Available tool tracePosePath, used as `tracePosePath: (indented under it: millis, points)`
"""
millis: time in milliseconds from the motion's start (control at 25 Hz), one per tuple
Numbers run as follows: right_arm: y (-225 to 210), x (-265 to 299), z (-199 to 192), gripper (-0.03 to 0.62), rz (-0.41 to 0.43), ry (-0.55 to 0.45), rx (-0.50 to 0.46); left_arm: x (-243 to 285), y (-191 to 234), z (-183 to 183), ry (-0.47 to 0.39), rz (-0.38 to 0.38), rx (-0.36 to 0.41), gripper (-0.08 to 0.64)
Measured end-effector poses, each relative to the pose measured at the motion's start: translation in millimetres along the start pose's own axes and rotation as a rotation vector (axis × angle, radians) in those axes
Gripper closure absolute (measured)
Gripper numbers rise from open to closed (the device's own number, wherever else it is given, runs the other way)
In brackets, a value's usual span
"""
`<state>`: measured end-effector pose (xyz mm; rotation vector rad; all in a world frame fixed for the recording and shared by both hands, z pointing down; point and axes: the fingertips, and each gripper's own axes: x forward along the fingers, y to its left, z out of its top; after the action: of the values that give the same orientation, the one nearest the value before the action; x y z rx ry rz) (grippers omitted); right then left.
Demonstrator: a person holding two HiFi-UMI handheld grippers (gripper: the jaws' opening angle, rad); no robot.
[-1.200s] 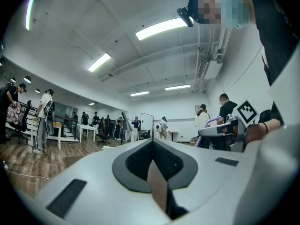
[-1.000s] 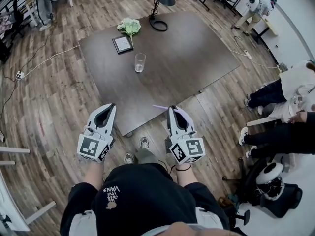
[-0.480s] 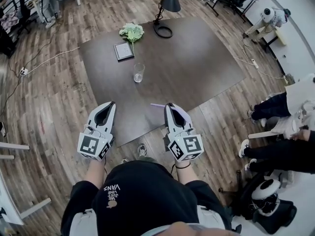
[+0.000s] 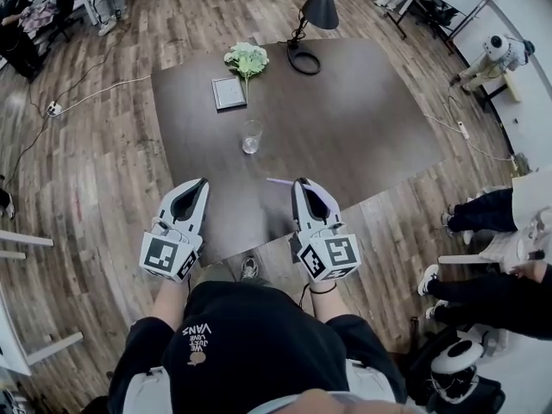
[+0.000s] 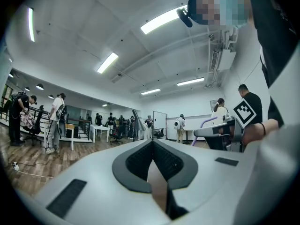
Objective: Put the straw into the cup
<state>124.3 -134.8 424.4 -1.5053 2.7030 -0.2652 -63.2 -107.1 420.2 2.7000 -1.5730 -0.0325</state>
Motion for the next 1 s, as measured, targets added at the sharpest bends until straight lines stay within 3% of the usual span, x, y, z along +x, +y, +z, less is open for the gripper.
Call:
tracePosePath:
  millis: [720, 1000]
  points:
    - [25.0, 44.1, 3.0, 0.552, -0.161, -0.030, -0.002, 27.1, 58.5, 2.7, -0.013, -0.184, -0.007, 0.551]
    - [24.8, 49.5, 3.9, 0.551, -0.196, -0.036, -0.006, 35.3, 69.5, 1.3, -0.006, -0.207, -0.019, 0.551]
